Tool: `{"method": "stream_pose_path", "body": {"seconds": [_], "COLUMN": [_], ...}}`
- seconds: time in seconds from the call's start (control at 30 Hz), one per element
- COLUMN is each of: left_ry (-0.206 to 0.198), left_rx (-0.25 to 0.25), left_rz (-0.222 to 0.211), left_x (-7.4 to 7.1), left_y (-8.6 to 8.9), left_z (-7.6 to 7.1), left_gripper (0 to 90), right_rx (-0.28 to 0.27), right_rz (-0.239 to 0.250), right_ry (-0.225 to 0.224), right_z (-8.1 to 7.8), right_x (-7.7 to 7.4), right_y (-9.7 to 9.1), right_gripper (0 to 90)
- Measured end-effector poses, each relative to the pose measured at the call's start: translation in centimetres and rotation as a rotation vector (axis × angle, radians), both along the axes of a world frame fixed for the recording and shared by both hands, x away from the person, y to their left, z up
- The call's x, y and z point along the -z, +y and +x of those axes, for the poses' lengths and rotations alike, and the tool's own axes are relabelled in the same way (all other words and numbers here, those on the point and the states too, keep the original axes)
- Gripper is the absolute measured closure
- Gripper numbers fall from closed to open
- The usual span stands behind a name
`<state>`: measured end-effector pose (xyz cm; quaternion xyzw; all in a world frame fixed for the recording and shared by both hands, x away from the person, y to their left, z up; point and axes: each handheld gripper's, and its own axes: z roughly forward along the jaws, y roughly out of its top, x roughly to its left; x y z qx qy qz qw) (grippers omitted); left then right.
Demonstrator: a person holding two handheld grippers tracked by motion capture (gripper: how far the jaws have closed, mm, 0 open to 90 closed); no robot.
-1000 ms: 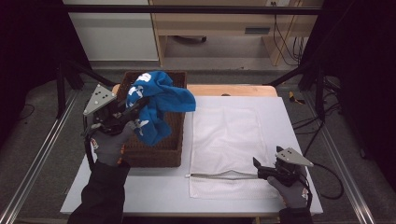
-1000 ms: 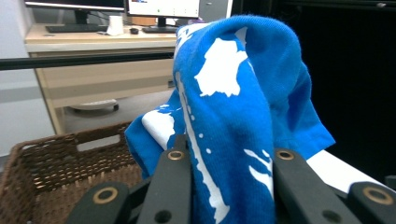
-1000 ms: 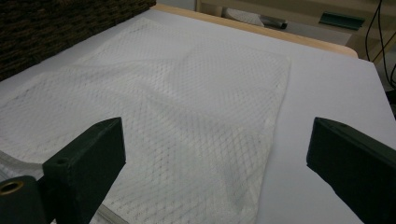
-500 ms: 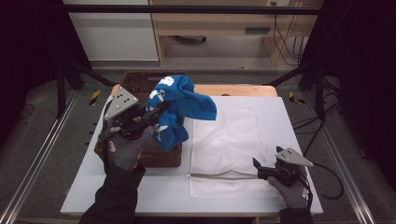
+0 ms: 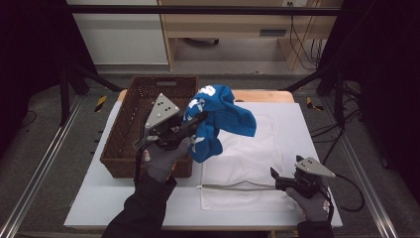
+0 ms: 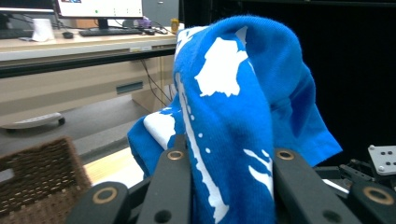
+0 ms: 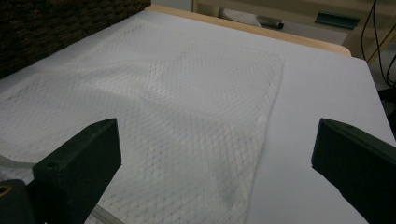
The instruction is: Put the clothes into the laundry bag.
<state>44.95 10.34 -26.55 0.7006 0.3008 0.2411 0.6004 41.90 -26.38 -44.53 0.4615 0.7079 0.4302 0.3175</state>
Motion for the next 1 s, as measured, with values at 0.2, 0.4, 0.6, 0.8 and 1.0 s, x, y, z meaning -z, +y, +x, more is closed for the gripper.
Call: {"method": "stream_pose_path", "body": {"seconds": [0.2,0.4,0.6,0.8,1.0], "left_ry": [0.011,0.027,0.034,0.073,0.102], "left_rx": [0.023,0.044,0.057,0.061,0.061], "left_rz": [0.009,0.028,0.052,0.079,0.101], "left_x": [0.7,2.0,3.6,6.0,8.5], "left_y": [-1.7,-3.7,-5.9,-8.0,-9.9], "left_z": [0.3,0.7,1.3,2.4,3.7], "left_gripper": [77.1,77.0,77.0,77.0,76.9], "right_rx": [0.002,0.011,0.007,0.002,-0.005], "right_rz": [0.003,0.013,0.03,0.026,0.026], "right_ry": [-0.001,0.0,0.01,0.021,0.027], "right_z": [0.0,0.0,-0.2,-0.1,-0.1], "right_x": [0.0,-0.1,-0.3,-0.2,-0.1], "right_y": [-0.2,-0.4,-0.7,-0.8,-1.0], "right_gripper": [0.4,0.4,2.2,3.0,3.8]}}
